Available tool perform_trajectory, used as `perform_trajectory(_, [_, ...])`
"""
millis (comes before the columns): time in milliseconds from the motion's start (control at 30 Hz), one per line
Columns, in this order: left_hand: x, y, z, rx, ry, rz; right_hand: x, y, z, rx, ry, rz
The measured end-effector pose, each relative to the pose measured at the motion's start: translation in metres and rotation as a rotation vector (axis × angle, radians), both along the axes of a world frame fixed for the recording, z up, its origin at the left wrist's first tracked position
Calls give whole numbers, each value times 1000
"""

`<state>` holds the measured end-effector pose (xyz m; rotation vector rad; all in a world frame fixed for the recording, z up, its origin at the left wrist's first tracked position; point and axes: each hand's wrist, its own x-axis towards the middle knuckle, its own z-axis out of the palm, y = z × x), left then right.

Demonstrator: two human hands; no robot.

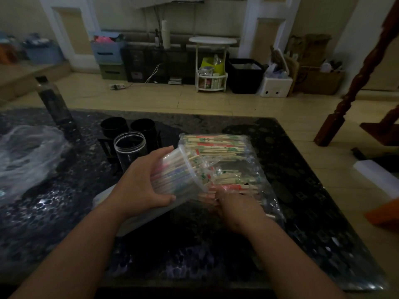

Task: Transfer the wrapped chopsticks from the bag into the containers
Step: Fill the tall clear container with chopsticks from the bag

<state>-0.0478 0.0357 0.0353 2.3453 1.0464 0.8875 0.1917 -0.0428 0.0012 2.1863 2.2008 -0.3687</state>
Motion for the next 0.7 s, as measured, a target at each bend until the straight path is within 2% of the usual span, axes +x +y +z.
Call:
perform_trajectory(67, [0, 0, 0, -1, -13, -9, 1, -4, 14, -58, -12, 37])
perform_trajectory(200, [1, -2, 1, -9, -13, -17, 4, -10, 47, 57, -84, 76])
perform_trajectory(400, [5, -6, 1, 24, -3, -46, 5, -19, 76, 424, -46, 67])
perform_trajectory(600, [4, -8, 3, 8, -28, -68, 11, -11, 62, 806, -89, 129])
perform_trajectory(700, [2, -9, 1, -11, -64, -87, 11, -11, 58, 965, -68, 83])
